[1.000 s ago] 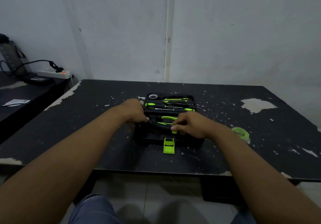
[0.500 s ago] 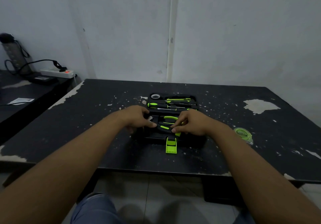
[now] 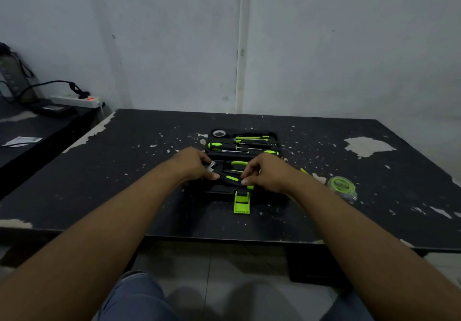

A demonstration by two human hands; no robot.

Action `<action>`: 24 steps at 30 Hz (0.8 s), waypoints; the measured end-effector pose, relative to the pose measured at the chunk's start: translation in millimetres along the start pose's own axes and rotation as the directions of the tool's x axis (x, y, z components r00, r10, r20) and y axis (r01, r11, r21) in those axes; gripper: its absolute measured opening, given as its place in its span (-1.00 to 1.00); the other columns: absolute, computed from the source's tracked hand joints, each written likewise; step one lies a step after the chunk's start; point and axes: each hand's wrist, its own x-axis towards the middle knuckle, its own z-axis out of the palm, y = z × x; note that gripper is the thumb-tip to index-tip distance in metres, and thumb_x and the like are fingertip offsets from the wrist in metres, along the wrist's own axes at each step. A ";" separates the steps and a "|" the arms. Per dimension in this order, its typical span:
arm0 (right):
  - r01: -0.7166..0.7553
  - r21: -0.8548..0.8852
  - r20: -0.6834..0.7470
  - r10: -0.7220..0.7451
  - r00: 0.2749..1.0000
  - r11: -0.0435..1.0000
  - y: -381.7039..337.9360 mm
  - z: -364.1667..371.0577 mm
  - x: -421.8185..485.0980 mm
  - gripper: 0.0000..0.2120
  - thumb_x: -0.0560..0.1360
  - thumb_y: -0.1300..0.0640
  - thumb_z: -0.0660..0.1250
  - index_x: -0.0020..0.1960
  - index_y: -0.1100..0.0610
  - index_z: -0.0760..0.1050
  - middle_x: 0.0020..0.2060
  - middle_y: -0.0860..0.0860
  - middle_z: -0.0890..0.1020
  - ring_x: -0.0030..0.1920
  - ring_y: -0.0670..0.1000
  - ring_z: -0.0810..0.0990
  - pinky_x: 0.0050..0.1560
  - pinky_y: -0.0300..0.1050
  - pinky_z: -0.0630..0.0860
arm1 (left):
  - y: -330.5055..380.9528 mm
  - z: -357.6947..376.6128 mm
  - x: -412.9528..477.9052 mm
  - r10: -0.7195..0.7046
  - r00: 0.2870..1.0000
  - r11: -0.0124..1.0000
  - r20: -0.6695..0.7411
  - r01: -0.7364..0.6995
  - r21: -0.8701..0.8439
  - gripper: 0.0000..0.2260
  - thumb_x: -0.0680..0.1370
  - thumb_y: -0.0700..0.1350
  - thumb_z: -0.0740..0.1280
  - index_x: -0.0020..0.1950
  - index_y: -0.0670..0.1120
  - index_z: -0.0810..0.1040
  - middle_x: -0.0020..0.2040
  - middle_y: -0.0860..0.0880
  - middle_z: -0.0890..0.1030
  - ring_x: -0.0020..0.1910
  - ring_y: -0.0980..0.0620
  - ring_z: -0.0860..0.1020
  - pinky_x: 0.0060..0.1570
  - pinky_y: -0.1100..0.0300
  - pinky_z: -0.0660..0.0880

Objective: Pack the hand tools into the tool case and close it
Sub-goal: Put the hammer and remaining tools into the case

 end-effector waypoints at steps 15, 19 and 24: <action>0.058 -0.146 0.166 -0.033 0.985 0.988 -14.1 -13.8 14.0 -0.75 0.50 -0.12 0.56 0.17 -0.18 0.74 -0.02 -0.22 0.76 0.03 -0.22 0.66 0.17 -0.15 0.57 | -15.7 -19.4 5.9 0.181 0.971 0.961 0.154 -0.208 0.182 -0.55 0.62 0.15 0.41 0.51 0.21 0.50 0.34 0.04 0.63 0.14 0.09 0.55 0.13 0.25 0.38; 0.084 -0.119 0.219 -0.057 0.974 0.989 -14.1 -18.5 27.7 -0.74 0.44 -0.09 0.62 0.12 -0.16 0.77 -0.33 -0.20 0.63 -0.29 -0.25 0.55 -0.10 -0.25 0.48 | -12.6 -31.4 8.2 0.123 0.961 0.968 0.246 -0.171 0.184 -0.47 0.57 0.10 0.49 0.52 0.28 0.45 0.21 0.09 0.58 -0.04 0.13 0.57 -0.07 0.21 0.54; 0.055 0.034 0.236 -0.061 0.970 0.998 -9.7 -17.2 32.9 -0.71 0.42 0.02 0.66 0.12 -0.14 0.76 -0.33 -0.04 0.55 -0.30 0.02 0.47 -0.37 -0.10 0.43 | -8.1 -32.1 16.7 0.082 0.964 0.968 0.254 -0.138 0.211 -0.47 0.50 0.10 0.56 0.46 0.27 0.53 0.19 0.05 0.61 0.11 -0.04 0.65 0.04 0.06 0.68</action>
